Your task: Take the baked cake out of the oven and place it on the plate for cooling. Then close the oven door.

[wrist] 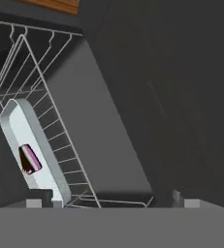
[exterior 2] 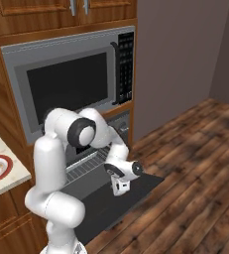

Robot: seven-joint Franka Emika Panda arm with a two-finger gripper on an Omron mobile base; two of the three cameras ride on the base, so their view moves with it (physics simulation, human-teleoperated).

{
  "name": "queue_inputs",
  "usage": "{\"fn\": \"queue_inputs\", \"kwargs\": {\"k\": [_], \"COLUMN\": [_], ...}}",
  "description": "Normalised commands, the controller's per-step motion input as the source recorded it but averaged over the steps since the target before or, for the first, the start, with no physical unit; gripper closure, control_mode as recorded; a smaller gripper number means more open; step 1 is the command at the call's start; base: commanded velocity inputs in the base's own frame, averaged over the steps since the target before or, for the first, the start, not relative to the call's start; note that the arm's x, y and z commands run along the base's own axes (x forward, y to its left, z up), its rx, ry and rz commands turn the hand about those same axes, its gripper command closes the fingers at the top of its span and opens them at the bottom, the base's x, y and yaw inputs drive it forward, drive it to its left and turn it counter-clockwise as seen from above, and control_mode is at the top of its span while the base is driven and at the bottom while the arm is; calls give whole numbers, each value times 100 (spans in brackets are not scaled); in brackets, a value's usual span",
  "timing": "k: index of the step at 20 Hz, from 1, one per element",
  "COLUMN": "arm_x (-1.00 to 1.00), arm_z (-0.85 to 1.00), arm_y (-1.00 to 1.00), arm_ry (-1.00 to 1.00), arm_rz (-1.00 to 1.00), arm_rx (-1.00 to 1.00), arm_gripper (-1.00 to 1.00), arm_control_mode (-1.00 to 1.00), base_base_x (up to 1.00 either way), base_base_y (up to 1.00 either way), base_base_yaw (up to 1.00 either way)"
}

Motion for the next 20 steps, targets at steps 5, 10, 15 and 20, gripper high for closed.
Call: {"fn": "queue_inputs", "kwargs": {"k": [5,10,15,20], "arm_x": [32,76,93,73], "arm_z": [-76,-55,-29,-31], "arm_y": [16,54,66,61], "arm_ry": [-34,-29,-4,0], "arm_rz": [26,7,0,0], "arm_rx": [30,11,2,3], "arm_gripper": [-100,-100,-100,-100], "arm_control_mode": [-100,-100,-100,-100], "base_base_x": [0,0,0,0], "base_base_y": [0,0,0,0], "base_base_yaw": [0,0,0,0]}}
